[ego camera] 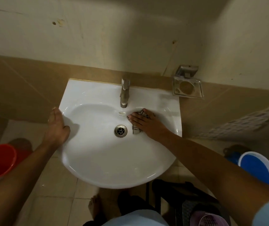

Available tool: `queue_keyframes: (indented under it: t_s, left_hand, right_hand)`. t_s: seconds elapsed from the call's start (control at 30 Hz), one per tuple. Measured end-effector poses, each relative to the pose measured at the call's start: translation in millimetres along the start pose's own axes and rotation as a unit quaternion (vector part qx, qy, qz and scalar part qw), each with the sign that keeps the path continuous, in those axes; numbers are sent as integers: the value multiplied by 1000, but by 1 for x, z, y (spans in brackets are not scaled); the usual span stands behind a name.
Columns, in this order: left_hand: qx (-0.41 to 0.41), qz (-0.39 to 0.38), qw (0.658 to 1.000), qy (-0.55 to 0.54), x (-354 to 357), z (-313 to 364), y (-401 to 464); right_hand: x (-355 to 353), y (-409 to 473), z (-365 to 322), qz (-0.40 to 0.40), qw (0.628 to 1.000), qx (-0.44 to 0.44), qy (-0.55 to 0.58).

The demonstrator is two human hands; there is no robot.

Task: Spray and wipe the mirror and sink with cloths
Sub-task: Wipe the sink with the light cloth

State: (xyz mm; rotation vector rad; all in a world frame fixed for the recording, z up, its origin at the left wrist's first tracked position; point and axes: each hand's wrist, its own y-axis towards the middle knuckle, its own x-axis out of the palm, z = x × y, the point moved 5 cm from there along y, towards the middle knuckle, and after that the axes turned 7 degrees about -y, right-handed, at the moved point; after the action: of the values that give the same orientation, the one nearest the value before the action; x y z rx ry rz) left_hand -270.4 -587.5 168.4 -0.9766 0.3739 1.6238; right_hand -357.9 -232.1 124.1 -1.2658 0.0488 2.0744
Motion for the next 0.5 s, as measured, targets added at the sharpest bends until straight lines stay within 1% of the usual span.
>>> queue_keyframes:
  t_s: [0.07,0.2,0.27,0.33,0.4,0.5]
  left_hand:
    - [-2,6,1000,-1,0,-1,1]
    - [4,8,1000,10,0,2,0]
    - [0,2,1000,16,0,0,0]
    - [15,1,1000,12,-1,-1,-1]
    - [24,1,1000,14,0,-3,-1]
    - [45,1,999,4,-2,-4,-2]
  right_hand:
    - [5,-7,-1,-6,1000,2,11]
    - [10,-33,1,-54,989,66,120]
    - [9,-49,0,-88,986,87,115]
    - [4,-65,-3,-122,979,103,125]
    - [-5,-76,-10,-138,967,135,164]
    - [-15,-91,-34,-202,937,165,233]
